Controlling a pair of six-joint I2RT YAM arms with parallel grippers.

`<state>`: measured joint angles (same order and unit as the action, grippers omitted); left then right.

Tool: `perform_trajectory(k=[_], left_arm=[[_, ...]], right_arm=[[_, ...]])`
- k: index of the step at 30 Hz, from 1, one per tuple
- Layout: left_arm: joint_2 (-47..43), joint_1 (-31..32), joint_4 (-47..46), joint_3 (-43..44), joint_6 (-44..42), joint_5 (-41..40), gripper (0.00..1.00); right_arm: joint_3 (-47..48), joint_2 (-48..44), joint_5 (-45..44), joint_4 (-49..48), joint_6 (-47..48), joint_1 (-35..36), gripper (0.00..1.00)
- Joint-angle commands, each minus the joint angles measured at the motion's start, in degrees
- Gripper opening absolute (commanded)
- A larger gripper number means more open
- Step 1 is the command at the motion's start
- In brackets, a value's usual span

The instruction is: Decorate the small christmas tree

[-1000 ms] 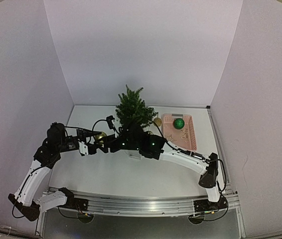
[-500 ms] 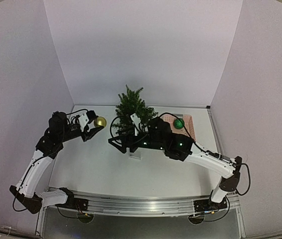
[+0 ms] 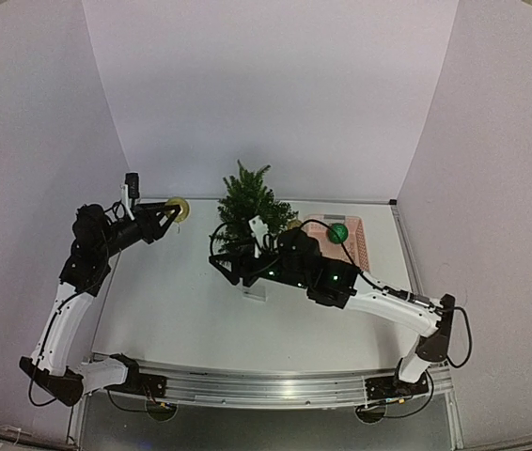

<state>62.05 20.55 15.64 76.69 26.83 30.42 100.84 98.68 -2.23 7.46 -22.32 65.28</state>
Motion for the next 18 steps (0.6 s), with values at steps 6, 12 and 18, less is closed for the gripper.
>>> perform_trajectory(k=[6,12,18], left_arm=[[-3.8,-0.2,-13.8,-4.6,7.6,10.0,0.00],[-3.8,-0.1,-15.4,-5.5,3.5,16.0,0.00],[-2.6,-0.1,-18.4,-5.4,4.5,17.3,0.00]], right_arm=[[3.7,8.7,7.2,-20.5,-10.0,-3.3,0.61],[0.9,9.3,12.2,-25.6,-16.7,-6.3,0.56],[4.5,13.6,17.7,-25.6,-17.8,-6.5,0.65]])
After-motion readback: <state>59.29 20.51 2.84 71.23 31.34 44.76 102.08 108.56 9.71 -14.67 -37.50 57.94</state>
